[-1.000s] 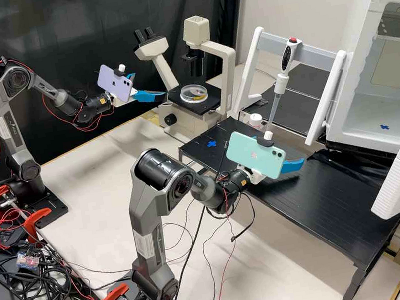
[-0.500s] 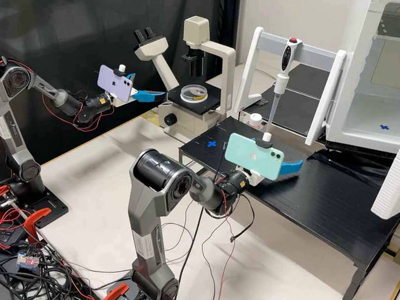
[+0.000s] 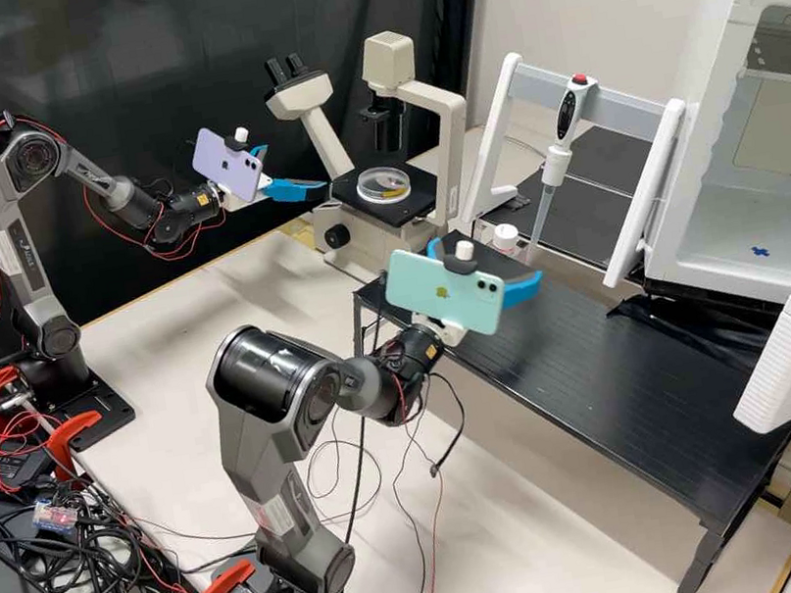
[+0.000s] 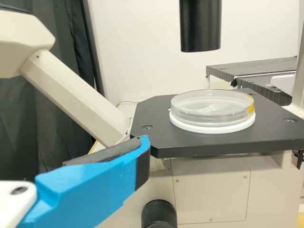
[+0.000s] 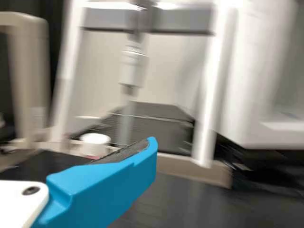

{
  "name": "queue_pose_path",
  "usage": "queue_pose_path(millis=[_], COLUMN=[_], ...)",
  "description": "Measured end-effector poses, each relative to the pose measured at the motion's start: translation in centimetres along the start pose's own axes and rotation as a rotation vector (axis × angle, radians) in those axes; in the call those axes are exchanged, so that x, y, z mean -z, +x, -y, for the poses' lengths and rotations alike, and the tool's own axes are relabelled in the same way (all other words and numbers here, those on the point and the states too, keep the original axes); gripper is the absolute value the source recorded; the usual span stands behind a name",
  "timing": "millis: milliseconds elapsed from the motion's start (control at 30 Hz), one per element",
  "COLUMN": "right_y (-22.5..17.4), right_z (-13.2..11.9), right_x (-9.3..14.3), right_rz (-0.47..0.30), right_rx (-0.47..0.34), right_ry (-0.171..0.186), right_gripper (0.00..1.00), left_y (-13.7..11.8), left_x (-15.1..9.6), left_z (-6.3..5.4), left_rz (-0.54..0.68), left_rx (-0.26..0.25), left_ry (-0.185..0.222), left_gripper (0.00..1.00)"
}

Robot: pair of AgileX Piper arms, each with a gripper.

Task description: Move the petri dish to the bench

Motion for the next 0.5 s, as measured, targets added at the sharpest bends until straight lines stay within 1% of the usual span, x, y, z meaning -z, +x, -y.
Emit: queue_pose_path(millis=[33, 100, 133, 200, 267, 300, 367, 400, 500], right_y=[0.0, -0.1, -0.2, -0.1, 0.1, 0.2, 0.9, 1.1, 1.6], right_z=[0.2, 0.6, 0.9, 1.5, 2.2, 2.5, 3.3, 3.4, 4.1], right_x=[0.5, 1.1, 1.5, 2.4, 3.5, 3.9, 5.7, 6.0, 8.1], right_rz=[-0.018, -0.036, -0.03, -0.053, -0.093, -0.101, -0.13, -0.137, -0.194], right_rx=[0.009, 0.017, 0.01, 0.023, 0.043, 0.05, 0.057, 0.055, 0.061], right_ry=[-0.014, -0.023, -0.015, -0.027, -0.057, -0.068, -0.092, -0.099, -0.132], right_gripper=[1.0, 1.0, 1.0, 1.0, 1.0, 1.0, 1.0, 1.0, 1.0], left_y=[0.0, 0.0, 0.0, 0.0, 0.0, 0.0, 0.0, 0.0, 0.0], left_x=[0.0, 0.0, 0.0, 0.0, 0.0, 0.0, 0.0, 0.0, 0.0], left_z=[0.0, 0.0, 0.0, 0.0, 0.0, 0.0, 0.0, 0.0, 0.0], left_rz=[0.0, 0.0, 0.0, 0.0, 0.0, 0.0, 0.0, 0.0, 0.0], left_rx=[0.0, 0.0, 0.0, 0.0, 0.0, 0.0, 0.0, 0.0, 0.0], left_ry=[0.0, 0.0, 0.0, 0.0, 0.0, 0.0, 0.0, 0.0, 0.0], left_gripper=[1.0, 1.0, 1.0, 1.0, 1.0, 1.0, 1.0, 1.0, 1.0])
